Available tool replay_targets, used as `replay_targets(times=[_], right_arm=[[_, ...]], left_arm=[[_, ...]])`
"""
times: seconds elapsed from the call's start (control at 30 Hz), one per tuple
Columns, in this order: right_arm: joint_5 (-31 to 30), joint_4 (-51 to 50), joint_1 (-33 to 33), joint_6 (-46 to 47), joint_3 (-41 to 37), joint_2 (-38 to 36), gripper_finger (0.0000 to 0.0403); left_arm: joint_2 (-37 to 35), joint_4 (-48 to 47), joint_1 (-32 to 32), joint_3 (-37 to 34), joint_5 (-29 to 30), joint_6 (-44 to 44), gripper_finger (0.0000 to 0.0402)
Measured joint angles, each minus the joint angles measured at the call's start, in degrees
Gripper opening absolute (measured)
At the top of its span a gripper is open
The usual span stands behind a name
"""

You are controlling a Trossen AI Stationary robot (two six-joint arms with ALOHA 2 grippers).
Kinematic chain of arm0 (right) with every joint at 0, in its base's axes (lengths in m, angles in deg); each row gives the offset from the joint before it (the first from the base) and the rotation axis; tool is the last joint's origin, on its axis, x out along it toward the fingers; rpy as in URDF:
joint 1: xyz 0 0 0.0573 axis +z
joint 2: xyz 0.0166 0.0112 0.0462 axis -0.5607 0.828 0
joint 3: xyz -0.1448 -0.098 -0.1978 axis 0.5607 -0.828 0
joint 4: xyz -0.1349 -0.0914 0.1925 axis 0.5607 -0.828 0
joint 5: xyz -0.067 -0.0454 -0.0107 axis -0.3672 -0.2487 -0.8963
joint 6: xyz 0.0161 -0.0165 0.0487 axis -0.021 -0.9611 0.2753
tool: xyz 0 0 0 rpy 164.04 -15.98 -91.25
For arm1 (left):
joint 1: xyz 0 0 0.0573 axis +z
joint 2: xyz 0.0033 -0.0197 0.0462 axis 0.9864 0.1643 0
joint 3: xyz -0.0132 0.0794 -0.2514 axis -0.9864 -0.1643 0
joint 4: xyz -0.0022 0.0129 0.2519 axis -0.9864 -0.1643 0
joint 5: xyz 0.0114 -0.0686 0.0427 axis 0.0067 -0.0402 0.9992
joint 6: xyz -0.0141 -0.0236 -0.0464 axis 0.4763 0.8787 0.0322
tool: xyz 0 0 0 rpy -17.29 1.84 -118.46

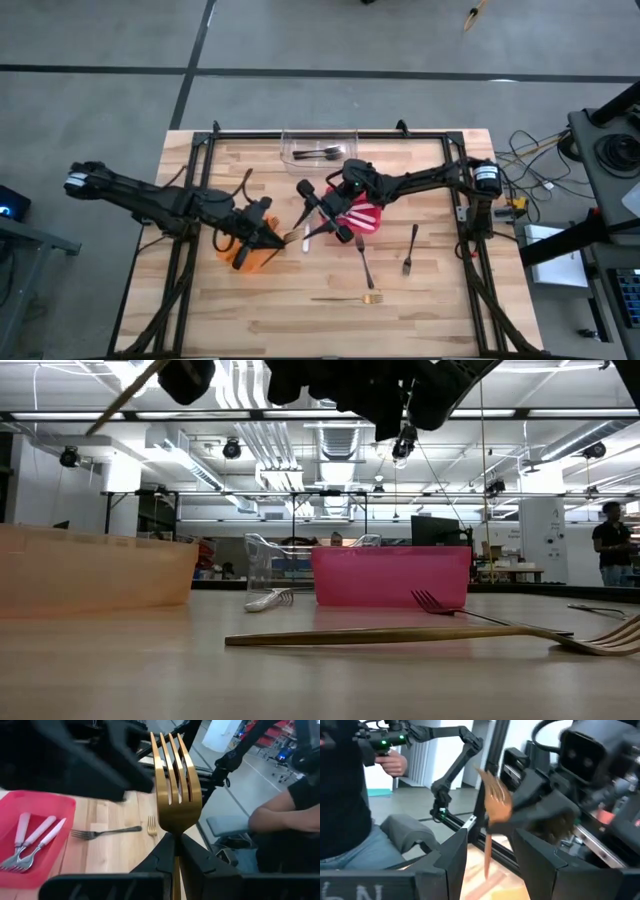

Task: Sort silverware by color (type)
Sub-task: Put the gold fork into the orange bin

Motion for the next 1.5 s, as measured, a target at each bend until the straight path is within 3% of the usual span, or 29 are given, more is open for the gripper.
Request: replay_targets(times=[0.33, 0.73, 0.9, 1.13, 1.4, 1.5], right_arm=[[-1.33, 0.46, 2.86, -1.21, -0.01, -0.43, 0.0153], [-0.84, 0.31, 5.48, -5.61, -0.01, -0.74, 0.0146], [-0.95, 0.44, 5.42, -5.48, -0.01, -0.76, 0.0108], [-2.06, 0.69, 5.36, -6.66, 0.07, -0.92, 0.0019], [-3.16, 0.46, 5.29, -4.43, 0.07, -0.98, 0.001], [-0.9, -0.62, 5.52, -2.85, -0.19, -1.01, 0.0008]], left_arm=[[7.27, 9.91, 0.0, -0.02, -4.71, -1.9, 0.0], [10.34, 10.84, 0.96, -0.04, -4.78, -1.64, 0.0], [10.34, 11.28, 1.14, -0.04, -4.7, -1.64, 0.0], [10.34, 12.86, 1.11, -0.04, -4.73, -2.06, 0.0], [10.04, 12.53, 1.25, -0.04, -4.49, -1.79, 0.001], [8.53, 8.94, 1.73, 0.42, -4.22, -1.75, 0.0022]])
